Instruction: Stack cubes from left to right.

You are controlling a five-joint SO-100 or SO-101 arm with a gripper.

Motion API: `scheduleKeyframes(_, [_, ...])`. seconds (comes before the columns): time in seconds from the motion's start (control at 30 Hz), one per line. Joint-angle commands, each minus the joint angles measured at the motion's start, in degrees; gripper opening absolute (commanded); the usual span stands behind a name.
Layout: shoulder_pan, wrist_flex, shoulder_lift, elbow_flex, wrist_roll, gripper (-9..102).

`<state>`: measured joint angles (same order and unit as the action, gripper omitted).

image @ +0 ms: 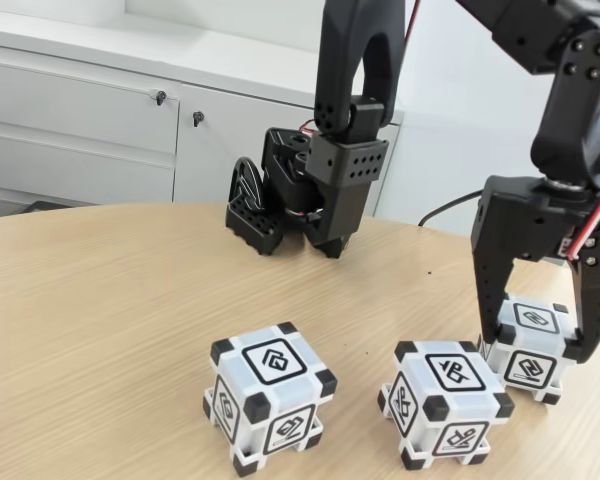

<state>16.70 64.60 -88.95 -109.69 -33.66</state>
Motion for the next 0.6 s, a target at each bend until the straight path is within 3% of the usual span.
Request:
scheduleKeyframes(0.0, [0.09,0.53,0.00,0.35,0.44,15])
scheduleKeyframes(0.57, [0.09,0.44,-6.59,0.44,7.73,13])
